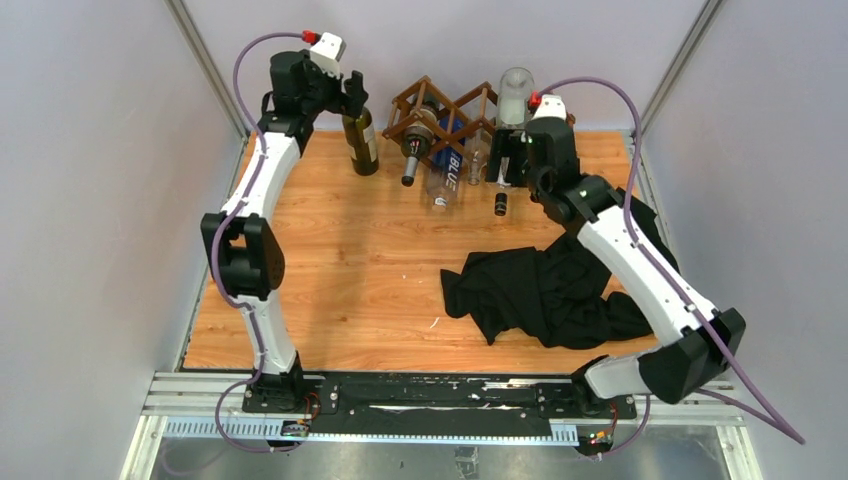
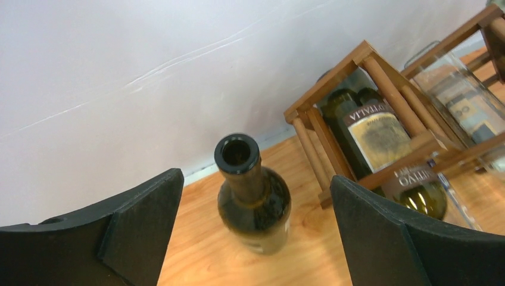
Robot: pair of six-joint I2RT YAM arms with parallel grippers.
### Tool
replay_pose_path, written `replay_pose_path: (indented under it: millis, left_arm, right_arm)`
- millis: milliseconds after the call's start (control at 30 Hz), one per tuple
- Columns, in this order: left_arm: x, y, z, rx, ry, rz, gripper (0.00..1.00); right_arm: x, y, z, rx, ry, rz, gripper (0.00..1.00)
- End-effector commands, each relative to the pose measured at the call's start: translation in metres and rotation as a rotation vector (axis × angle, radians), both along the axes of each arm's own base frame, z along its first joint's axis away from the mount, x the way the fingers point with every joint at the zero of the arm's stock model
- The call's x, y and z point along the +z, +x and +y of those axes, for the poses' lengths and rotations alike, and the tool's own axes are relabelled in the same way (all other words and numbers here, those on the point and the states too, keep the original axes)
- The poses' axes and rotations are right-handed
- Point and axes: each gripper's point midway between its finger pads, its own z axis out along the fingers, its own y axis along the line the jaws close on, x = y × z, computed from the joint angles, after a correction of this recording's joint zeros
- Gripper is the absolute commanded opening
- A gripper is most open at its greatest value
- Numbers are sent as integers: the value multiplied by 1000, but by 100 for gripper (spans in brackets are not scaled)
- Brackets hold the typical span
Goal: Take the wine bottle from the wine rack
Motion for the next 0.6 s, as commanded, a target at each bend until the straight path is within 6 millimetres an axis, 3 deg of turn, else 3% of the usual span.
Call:
replay_pose_path:
  millis: [0,167,333,367,433,567]
  left_arm:
    - [27,-37,17,36,70,34,100]
    - [18,-92,32,35,132,188,100]
    - [4,-145,36,-27,29,281,100]
    - [5,-156,46,-19,24,280,100]
    - [-9,-173,50,-27,52,315,100]
    - [-14,-196,50,-50,84,341,100]
  right_arm:
    - [-13,16,-22,-63,-18,111,89]
    - [-30,43,-28,-85,3,176,90]
    - [-50,67,-22,-81,26,229,90]
    - [-55,73,-20,-82,25,239,89]
    - [-63,81,-19,-90,32,254,89]
    - [-74,94,-18,-96,66,272,86]
